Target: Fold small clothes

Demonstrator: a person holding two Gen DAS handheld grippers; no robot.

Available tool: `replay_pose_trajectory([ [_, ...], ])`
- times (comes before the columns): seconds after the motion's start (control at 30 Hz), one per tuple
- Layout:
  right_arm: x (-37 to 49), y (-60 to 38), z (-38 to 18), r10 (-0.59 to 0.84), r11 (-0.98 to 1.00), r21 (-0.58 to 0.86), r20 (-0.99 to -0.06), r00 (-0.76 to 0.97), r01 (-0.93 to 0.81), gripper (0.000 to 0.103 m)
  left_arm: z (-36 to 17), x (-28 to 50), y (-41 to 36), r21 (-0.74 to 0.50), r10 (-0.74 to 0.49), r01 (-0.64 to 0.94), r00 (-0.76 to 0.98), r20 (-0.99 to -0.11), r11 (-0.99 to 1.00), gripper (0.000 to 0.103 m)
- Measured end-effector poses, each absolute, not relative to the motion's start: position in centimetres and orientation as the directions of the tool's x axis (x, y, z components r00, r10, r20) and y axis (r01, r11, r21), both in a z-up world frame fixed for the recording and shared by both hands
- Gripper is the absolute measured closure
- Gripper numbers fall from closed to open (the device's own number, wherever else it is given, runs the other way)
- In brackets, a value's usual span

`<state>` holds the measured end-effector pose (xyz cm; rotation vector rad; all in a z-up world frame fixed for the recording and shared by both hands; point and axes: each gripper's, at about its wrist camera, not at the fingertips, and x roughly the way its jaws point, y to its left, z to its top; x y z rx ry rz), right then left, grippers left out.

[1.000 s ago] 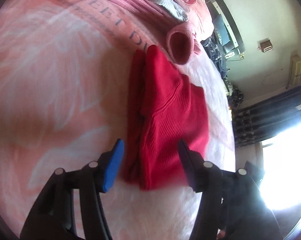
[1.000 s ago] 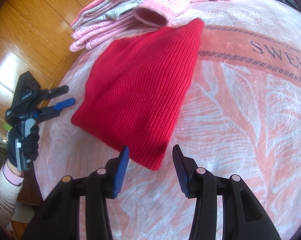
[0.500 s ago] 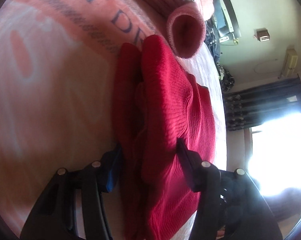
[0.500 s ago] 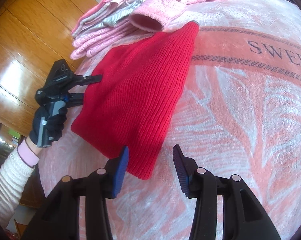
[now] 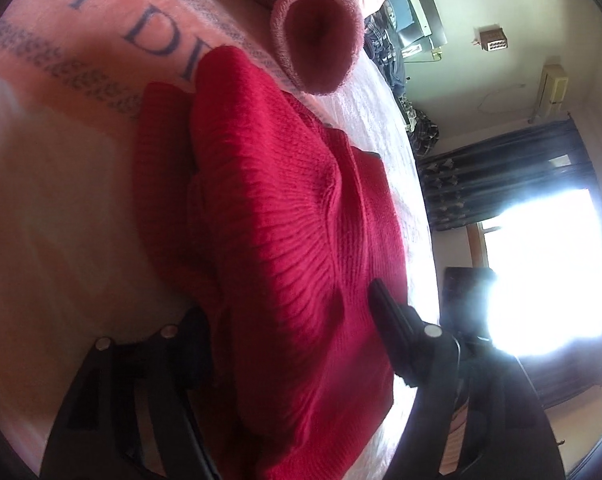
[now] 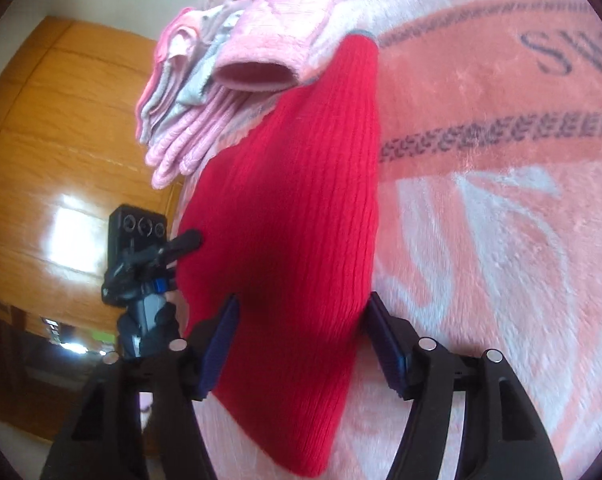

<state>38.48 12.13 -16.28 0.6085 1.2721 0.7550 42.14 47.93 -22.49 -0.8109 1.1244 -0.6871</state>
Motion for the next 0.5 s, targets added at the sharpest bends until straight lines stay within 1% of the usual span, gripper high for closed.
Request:
replay_pose_trajectory([
  [0.03, 38.8, 12.1, -16.5, 0.795, 0.606, 0.782, -0.593, 0.129, -0.142, 0.045, -22.6, 42.3, 47.8, -0.838, -0.815, 0.071, 0.289, -0.502, 0.541, 0.043],
  [0.07, 38.9, 12.1, -16.6, 0.802, 0.598, 0.790, -0.585, 0.125, -0.135, 0.047, -22.8, 42.4, 47.4, -0.829, -0.806, 0.061, 0.284, -0.519, 0.556, 0.048],
  [0.1, 39.1, 12.2, -16.7, 0.808, 0.589, 0.797, -0.578, 0.118, -0.131, 0.055, -23.0, 42.5, 47.2, -0.824, -0.799, 0.046, 0.282, -0.532, 0.565, 0.061],
  [0.13, 39.1, 12.2, -16.9, 0.811, 0.585, 0.802, -0.574, 0.111, -0.124, 0.063, -23.5, 42.6, 47.0, -0.828, -0.796, 0.015, 0.283, -0.535, 0.561, 0.064],
  [0.17, 39.1, 12.1, -16.9, 0.817, 0.576, 0.809, -0.566, 0.109, -0.116, 0.065, -23.8, 42.5, 47.1, -0.839, -0.798, -0.017, 0.298, -0.524, 0.544, 0.065],
  [0.23, 38.9, 11.9, -16.4, 0.822, 0.569, 0.814, -0.559, 0.110, -0.118, 0.070, -23.5, 42.3, 46.8, -0.832, -0.788, -0.023, 0.307, -0.534, 0.555, 0.067],
  [0.27, 38.8, 11.5, -15.9, 0.831, 0.556, 0.823, -0.546, 0.110, -0.116, 0.071, -23.2, 42.1, 46.4, -0.828, -0.783, -0.025, 0.308, -0.540, 0.561, 0.068],
  [0.33, 38.5, 11.0, -14.9, 0.837, 0.547, 0.829, -0.536, 0.111, -0.122, 0.072, -22.5, 41.9, 45.6, -0.841, -0.794, -0.038, 0.308, -0.523, 0.539, 0.070],
  [0.4, 38.0, 10.4, -13.5, 0.830, 0.557, 0.820, -0.547, 0.109, -0.133, 0.072, -21.9, 41.2, 44.6, -0.863, -0.817, -0.053, 0.298, -0.493, 0.502, 0.070],
  [0.5, 36.8, 8.0, -11.6, 0.820, 0.572, 0.810, -0.562, 0.109, -0.127, 0.072, -20.9, 39.6, 41.9, -0.877, -0.839, -0.070, 0.263, -0.477, 0.476, 0.070],
])
